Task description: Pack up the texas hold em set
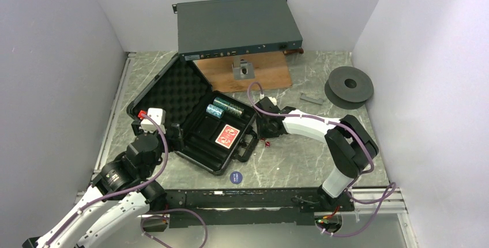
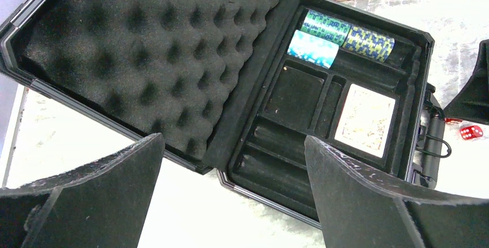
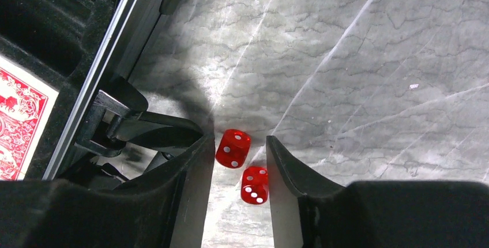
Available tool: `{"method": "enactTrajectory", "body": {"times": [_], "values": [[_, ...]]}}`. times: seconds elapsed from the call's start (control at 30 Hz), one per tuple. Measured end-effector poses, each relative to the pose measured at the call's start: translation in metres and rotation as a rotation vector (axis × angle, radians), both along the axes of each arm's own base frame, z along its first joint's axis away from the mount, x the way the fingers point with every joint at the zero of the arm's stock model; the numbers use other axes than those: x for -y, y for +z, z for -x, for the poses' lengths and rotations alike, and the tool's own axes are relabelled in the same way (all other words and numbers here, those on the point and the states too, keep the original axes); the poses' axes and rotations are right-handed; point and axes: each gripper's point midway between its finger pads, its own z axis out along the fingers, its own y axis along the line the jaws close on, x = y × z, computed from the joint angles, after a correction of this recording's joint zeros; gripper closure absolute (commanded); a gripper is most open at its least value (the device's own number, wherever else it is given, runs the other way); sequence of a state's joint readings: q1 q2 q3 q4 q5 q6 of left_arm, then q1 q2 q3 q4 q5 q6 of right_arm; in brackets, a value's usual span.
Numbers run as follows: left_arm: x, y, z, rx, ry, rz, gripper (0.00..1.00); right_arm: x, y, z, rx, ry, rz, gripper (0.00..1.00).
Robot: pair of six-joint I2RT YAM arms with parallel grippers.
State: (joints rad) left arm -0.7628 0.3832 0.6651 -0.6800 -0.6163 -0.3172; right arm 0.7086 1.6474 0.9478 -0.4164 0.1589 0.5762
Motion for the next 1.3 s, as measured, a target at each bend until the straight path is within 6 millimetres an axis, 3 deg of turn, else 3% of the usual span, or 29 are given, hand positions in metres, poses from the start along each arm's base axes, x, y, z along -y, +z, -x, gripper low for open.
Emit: {"method": "enactTrajectory", "body": {"times": [0.4,0.73,0.87,1.07,1.3], "values": [[-0.001,-0.003,0.001,-0.013,0.0,-0.015,0.03,-0.004,-0.001,0.001,0.002,0.02,0.0,0.9],[-0.002,-0.004,0.001,-0.016,0.0,-0.025,0.02,-0.004,0.005,0.002,0.006,0.035,0.02,0.93],[-0.002,-0.004,0.001,-0.016,-0.001,-0.028,0.0,-0.006,0.026,-0.006,0.047,0.035,0.017,0.93],[-0.003,-0.004,0.001,-0.014,-0.009,-0.045,0.0,-0.013,0.073,-0.024,0.148,0.03,-0.02,0.94],[-0.008,-0.007,0.0,-0.031,0.015,-0.083,0.0,-0.034,0.119,-0.043,0.242,0.054,-0.112,0.93]]}}
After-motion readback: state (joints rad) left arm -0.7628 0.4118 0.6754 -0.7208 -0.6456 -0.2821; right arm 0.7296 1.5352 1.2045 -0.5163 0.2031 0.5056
